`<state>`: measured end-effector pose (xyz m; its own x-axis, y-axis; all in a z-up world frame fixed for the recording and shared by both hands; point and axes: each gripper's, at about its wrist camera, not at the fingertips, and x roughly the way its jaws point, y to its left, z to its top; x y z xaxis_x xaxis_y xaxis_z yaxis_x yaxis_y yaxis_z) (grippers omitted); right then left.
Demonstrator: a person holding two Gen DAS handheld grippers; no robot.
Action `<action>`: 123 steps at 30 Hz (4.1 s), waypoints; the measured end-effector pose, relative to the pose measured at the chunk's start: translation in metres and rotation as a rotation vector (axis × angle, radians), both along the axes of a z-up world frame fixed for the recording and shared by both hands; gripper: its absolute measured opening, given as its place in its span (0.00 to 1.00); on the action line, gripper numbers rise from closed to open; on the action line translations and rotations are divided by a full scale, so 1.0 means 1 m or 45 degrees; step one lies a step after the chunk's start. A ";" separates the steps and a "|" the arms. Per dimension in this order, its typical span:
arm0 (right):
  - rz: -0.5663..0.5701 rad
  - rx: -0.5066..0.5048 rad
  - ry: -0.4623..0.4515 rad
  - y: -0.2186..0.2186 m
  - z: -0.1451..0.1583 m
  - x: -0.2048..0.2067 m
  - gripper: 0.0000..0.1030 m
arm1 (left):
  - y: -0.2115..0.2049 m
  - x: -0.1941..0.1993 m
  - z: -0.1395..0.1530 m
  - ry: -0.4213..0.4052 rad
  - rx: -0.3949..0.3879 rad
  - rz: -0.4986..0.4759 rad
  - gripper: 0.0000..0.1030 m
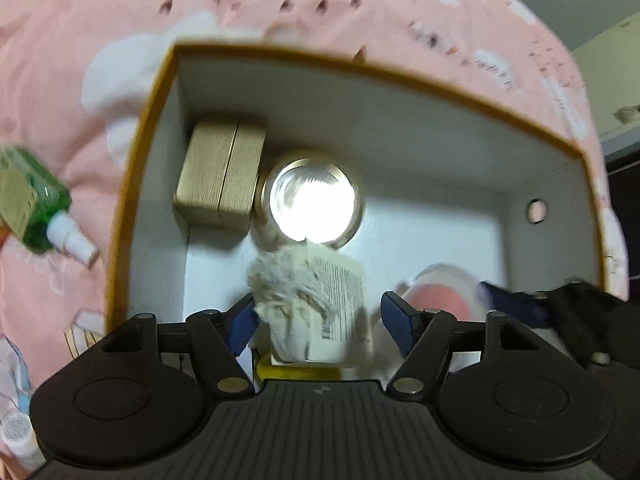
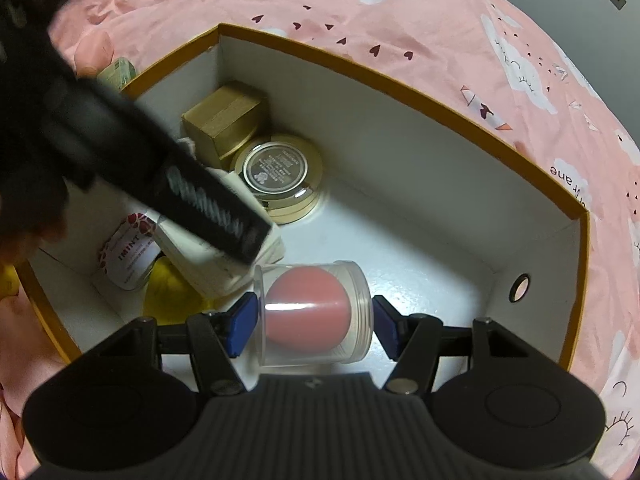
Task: Organize rigid objects
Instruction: 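Open the left gripper dropping the tag pouch while the right gripper lowers the sponge case, then release the sponge case with the right gripper and move both grippers to the pile, then grasp the yellow tube with the right gripper while the left gripper grasps the white jar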
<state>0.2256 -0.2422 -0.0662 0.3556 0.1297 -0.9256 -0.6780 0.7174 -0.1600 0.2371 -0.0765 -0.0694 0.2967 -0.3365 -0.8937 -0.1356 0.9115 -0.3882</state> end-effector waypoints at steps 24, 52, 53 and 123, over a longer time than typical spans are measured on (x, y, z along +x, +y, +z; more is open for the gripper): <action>-0.063 0.124 0.143 0.034 -0.006 0.008 0.60 | 0.072 -0.030 0.045 -0.301 0.015 -0.105 0.72; 0.751 -0.288 -0.024 0.065 -0.011 -0.019 0.64 | 0.086 -0.048 0.042 -0.391 0.072 -0.175 0.73; 0.743 -0.289 -0.032 0.065 -0.010 -0.019 0.66 | 0.086 -0.049 0.042 -0.394 0.070 -0.181 0.73; 0.468 0.104 0.470 0.235 -0.066 -0.136 0.25 | 0.252 -0.211 0.048 -0.649 0.600 -0.529 0.78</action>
